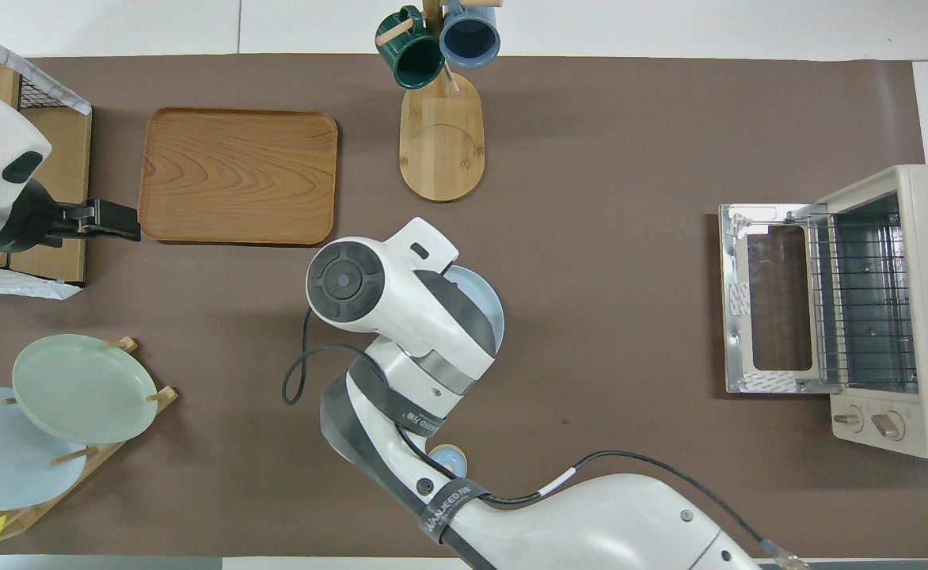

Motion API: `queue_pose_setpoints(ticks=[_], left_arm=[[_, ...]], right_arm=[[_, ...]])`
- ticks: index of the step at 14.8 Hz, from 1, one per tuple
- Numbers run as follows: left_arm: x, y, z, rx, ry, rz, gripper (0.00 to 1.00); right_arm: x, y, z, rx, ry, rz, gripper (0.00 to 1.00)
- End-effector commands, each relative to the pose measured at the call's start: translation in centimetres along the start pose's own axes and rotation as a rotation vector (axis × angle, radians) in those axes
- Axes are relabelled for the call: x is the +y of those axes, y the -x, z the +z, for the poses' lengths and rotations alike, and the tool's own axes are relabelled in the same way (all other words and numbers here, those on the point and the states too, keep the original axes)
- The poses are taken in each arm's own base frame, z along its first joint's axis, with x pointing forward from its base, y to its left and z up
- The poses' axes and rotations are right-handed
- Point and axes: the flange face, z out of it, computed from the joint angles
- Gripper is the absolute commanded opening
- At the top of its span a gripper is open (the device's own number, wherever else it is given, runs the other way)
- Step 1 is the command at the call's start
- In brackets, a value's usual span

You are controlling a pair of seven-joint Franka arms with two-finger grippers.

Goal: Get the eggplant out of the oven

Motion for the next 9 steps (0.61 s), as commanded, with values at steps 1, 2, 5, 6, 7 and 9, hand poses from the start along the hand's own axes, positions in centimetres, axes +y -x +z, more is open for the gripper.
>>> queue_pose_setpoints(ticks=[1,2,5,6,7,9], left_arm=[[1.9,0.3,-0.5,-0.019,0.032,0.025,1.00],[3.5,0.5,-0.5,-0.027,0.054,0.034,1.00],[9.7,1.4,0.3,-0.038,0.064,-0.018,1.00],[11.7,1.7,0.9,-0.050,0.065,0.000,1.00],[14.1,2.0,1.9,-0.062,0.064,0.013,1.00],[18.9,2.7,3.9,-0.059,0.084,0.020,1.00]], right_arm=[[8.3,-2.5,-2.8,-0.058,0.048,-0.074,0.26],[10.7,-2.7,-2.3,-0.094,0.069,-0.097,0.16],[19.3,-2.3,0.4,-0.161,0.135,-0.116,0.00],[21.5,-2.1,1.7,-0.173,0.161,-0.105,0.00],[24.8,-1.8,3.8,-0.173,0.178,-0.081,0.00],[27.7,-0.8,7.0,-0.139,0.171,-0.076,0.00]])
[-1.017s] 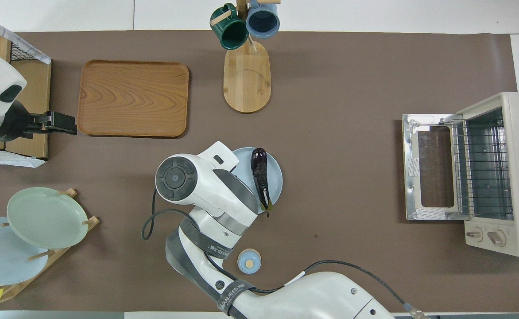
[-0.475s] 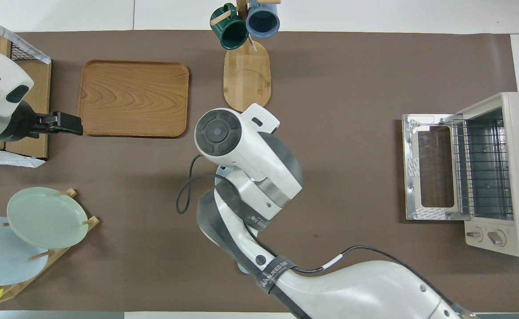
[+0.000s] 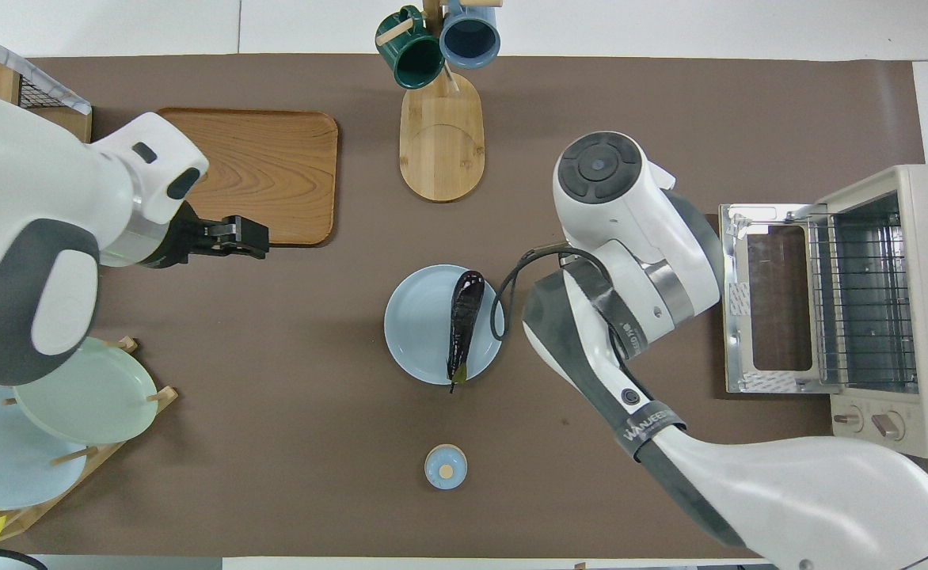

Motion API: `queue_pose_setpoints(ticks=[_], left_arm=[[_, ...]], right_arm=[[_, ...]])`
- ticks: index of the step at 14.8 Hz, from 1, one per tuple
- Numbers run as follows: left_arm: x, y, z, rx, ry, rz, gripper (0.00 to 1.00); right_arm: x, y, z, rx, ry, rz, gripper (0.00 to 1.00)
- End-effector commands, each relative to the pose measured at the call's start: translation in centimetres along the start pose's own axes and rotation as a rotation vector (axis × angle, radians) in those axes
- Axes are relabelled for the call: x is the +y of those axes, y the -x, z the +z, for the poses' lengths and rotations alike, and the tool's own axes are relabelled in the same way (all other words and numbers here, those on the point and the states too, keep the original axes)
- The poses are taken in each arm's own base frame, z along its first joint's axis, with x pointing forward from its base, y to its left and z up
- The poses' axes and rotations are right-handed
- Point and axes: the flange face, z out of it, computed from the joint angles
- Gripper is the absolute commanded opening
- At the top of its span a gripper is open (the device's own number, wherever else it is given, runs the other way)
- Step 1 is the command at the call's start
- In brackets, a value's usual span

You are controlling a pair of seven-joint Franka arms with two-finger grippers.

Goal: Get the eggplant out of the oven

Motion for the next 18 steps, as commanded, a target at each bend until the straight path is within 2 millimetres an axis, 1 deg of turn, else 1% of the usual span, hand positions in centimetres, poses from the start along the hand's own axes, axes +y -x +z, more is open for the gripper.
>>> queue_pose_setpoints(ticks=[1,2,3,4,6,7,8,9,10,11,12,13,14,15,16,17,18], left_arm=[[5.8,0.3,3.6,-0.013,0.030,0.028,1.00],[7.5,0.7,5.0,-0.014,0.033,0.048,1.00],[9.3,1.1,6.5,-0.009,0.036,0.059,1.00],[10.9,1.6,8.0,0.002,0.043,0.077,1.00],[13.7,2.9,10.5,0.028,0.074,0.112,1.00],[15.1,3.4,11.7,0.027,0.091,0.122,1.00],[16.6,4.0,13.2,0.021,0.100,0.136,1.00],[17.4,4.1,14.3,0.025,0.104,0.141,1.00],[18.4,4.4,15.6,0.026,0.107,0.145,1.00],[19.5,4.9,16.9,0.032,0.112,0.144,1.00],[20.3,5.2,18.0,0.036,0.115,0.148,1.00],[20.8,5.2,19.3,0.037,0.117,0.149,1.00],[21.2,5.3,20.1,0.044,0.121,0.154,1.00],[21.1,5.5,20.7,0.042,0.118,0.155,1.00],[21.1,5.7,21.0,0.041,0.117,0.160,1.00],[20.9,5.8,21.6,0.041,0.115,0.159,1.00],[20.8,5.9,22.4,0.043,0.114,0.159,1.00]], right_arm=[[4.2,2.4,5.0,0.040,0.034,-0.027,0.00],[6.2,2.4,6.8,0.049,0.049,-0.037,0.00],[8.3,2.4,8.2,0.054,0.042,-0.039,0.00],[10.0,2.6,9.3,0.037,0.038,-0.038,0.00],[11.5,2.8,10.5,0.032,0.030,-0.024,0.00],[12.2,2.8,10.6,0.026,0.035,-0.032,0.00],[12.4,2.8,10.6,0.023,0.060,-0.076,0.00],[12.7,2.7,10.4,0.019,0.091,-0.104,0.00],[13.2,2.5,10.0,0.004,0.134,-0.130,0.00],[13.8,2.2,8.8,-0.017,0.169,-0.156,0.00],[14.6,1.8,6.8,-0.031,0.186,-0.173,0.00],[15.6,1.5,4.4,-0.039,0.199,-0.210,0.00],[16.7,1.6,2.2,-0.038,0.205,-0.235,0.00],[18.4,2.1,0.1,-0.042,0.203,-0.254,0.00],[20.3,2.8,-1.1,-0.052,0.203,-0.263,0.00],[22.4,3.5,-1.9,-0.056,0.194,-0.260,0.00],[24.1,3.8,-2.0,-0.061,0.184,-0.265,0.00]])
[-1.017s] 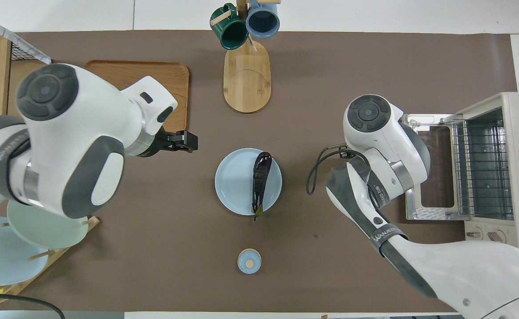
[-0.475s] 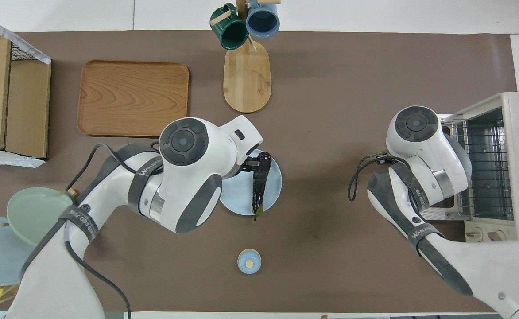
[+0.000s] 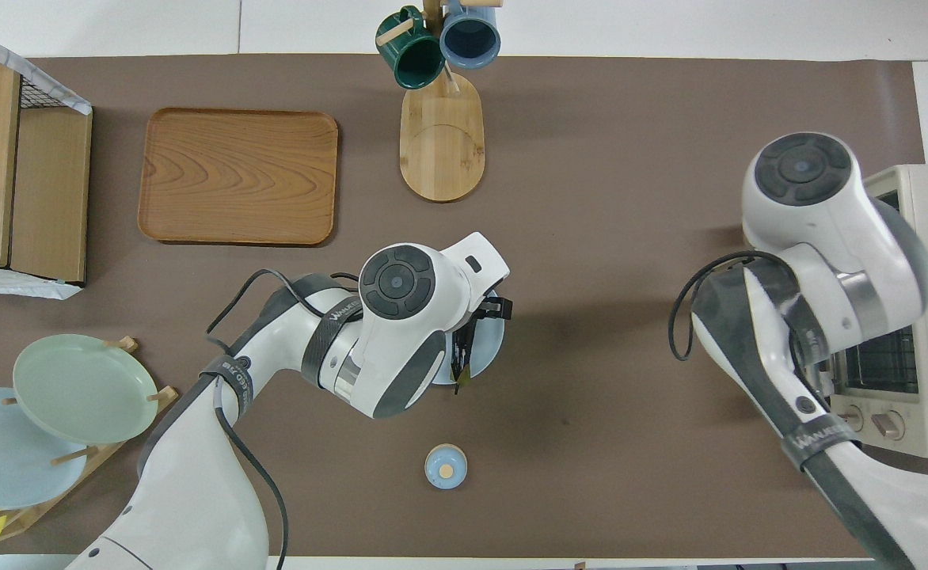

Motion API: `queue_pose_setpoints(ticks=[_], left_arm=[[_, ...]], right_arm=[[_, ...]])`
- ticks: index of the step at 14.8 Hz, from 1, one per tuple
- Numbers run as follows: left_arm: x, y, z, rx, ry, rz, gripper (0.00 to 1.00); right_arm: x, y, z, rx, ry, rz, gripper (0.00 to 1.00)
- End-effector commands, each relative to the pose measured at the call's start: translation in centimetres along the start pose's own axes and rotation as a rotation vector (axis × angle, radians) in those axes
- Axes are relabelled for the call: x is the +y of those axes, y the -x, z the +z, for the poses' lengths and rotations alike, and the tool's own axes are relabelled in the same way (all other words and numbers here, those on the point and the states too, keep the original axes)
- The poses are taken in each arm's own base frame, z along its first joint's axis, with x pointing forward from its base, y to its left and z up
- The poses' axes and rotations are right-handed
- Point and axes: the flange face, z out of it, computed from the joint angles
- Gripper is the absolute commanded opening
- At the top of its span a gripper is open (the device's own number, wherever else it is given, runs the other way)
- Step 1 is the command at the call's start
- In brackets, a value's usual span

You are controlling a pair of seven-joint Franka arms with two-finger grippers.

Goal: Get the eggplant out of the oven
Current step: 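Carry the eggplant onto the wooden tray with the left gripper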

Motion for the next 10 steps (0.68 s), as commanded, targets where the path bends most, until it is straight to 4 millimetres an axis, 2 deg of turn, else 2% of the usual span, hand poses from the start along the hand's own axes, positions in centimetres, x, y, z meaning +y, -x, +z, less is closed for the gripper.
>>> queue_pose_setpoints(ticks=[1,3,5,7,9,10], left_arm=[[-0.6,0.5,0.8,0.020,0.009,-0.012,1.00],[-0.7,0.5,0.8,0.018,0.008,-0.011,0.93],[-1.0,0.3,0.8,0.016,0.006,-0.011,0.78],[-1.2,0.2,0.8,0.012,0.004,-0.009,0.62],[-1.3,0.3,0.8,0.010,0.002,-0.003,0.46],[-1.5,0.1,0.7,0.012,0.002,-0.007,0.37]], right_arm=[[6.2,2.7,0.8,-0.008,0.002,-0.016,0.00],[8.0,4.0,0.6,-0.015,-0.003,-0.007,0.00],[8.3,4.4,-0.9,-0.005,-0.046,0.019,0.00],[9.5,4.9,-4.1,-0.007,-0.106,0.064,0.00],[10.5,5.8,-8.5,0.004,-0.176,0.101,0.00],[11.1,6.4,-10.7,0.029,-0.233,0.116,0.08]])
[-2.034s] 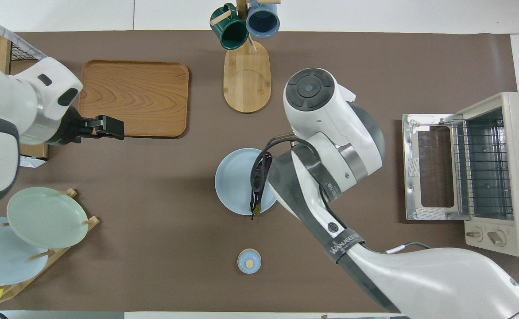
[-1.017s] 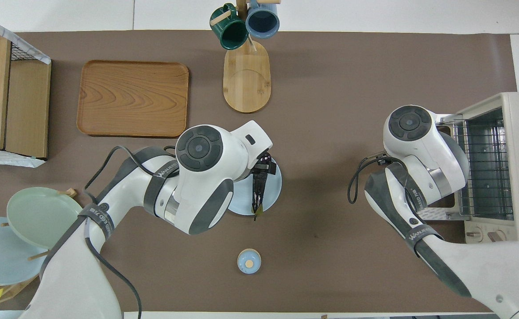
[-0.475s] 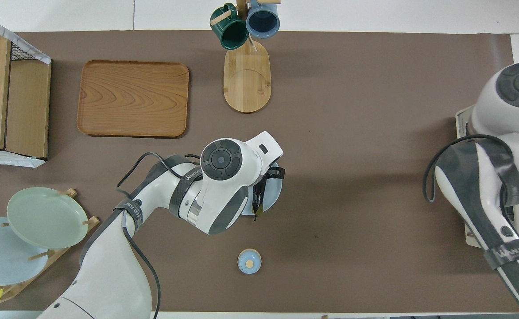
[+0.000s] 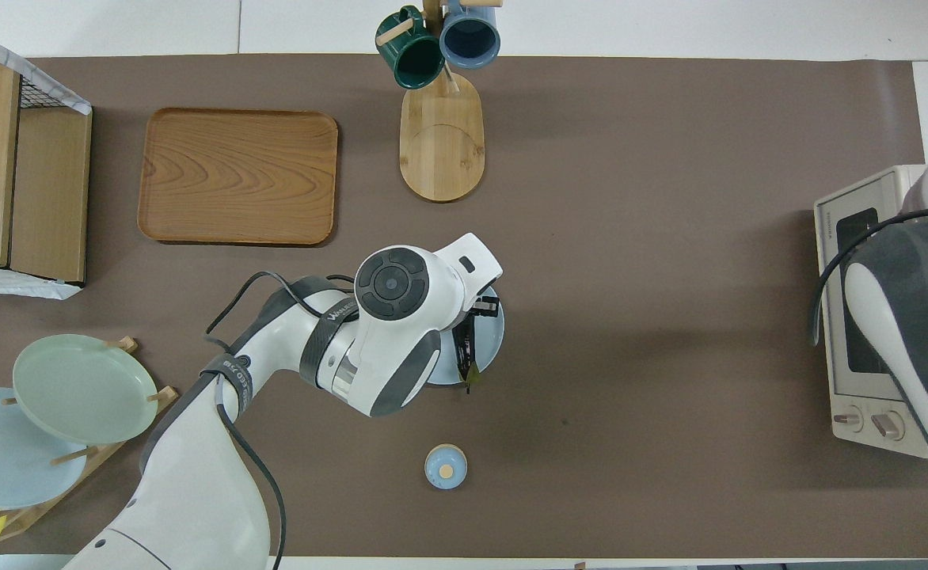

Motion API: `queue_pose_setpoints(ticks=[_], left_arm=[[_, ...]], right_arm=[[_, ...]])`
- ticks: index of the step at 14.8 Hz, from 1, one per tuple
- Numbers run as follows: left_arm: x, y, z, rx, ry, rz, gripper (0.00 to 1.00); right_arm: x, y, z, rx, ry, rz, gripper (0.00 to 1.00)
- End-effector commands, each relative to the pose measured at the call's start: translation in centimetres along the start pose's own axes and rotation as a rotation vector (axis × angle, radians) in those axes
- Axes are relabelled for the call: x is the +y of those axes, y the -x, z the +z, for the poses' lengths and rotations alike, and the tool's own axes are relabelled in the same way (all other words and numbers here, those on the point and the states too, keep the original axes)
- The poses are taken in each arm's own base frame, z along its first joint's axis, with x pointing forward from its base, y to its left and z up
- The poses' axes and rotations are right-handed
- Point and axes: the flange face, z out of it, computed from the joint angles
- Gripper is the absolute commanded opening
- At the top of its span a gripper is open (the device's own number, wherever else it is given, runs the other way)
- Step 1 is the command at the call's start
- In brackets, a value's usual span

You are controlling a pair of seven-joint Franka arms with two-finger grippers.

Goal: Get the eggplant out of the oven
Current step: 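Carry the eggplant onto the wooden tray with the left gripper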

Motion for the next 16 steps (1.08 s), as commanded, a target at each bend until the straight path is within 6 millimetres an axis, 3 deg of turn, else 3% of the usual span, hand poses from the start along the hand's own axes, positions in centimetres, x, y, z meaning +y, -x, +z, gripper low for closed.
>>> queue_pose_setpoints(ticks=[1,3,4,5,7,9,12,16], left_arm=[[-0.7,0.1,-0.1,0.001,0.005,0.001,0.27],[-1.1,-0.3,-0.5,-0.004,0.003,-0.008,0.05],[-1.6,-0.5,-1.0,-0.006,0.002,-0.016,0.00],[-2.1,-0.8,-1.6,-0.013,-0.002,-0.026,0.00],[-4.7,-2.9,-4.9,-0.015,-0.003,-0.074,0.00],[-7.1,-5.4,-8.2,-0.036,-0.007,-0.095,0.00],[-12.3,-8.8,-11.9,-0.027,-0.010,-0.135,0.00],[-22.7,-13.3,-14.2,0.038,-0.038,-0.198,0.00]], right_arm=[[0.6,1.5,-6.7,0.063,-0.186,0.039,0.13],[0.1,1.2,-7.7,0.100,-0.259,0.050,0.16],[0.1,1.0,-7.4,0.105,-0.262,0.052,0.41],[-0.2,1.2,-6.7,0.092,-0.263,0.049,0.74],[-0.4,1.9,-6.6,0.066,-0.252,0.046,1.00],[-0.4,2.1,-6.9,0.070,-0.257,0.046,1.00],[-0.8,3.0,-7.6,0.078,-0.256,0.051,1.00],[-2.3,4.4,-8.4,0.080,-0.252,0.097,1.00]])
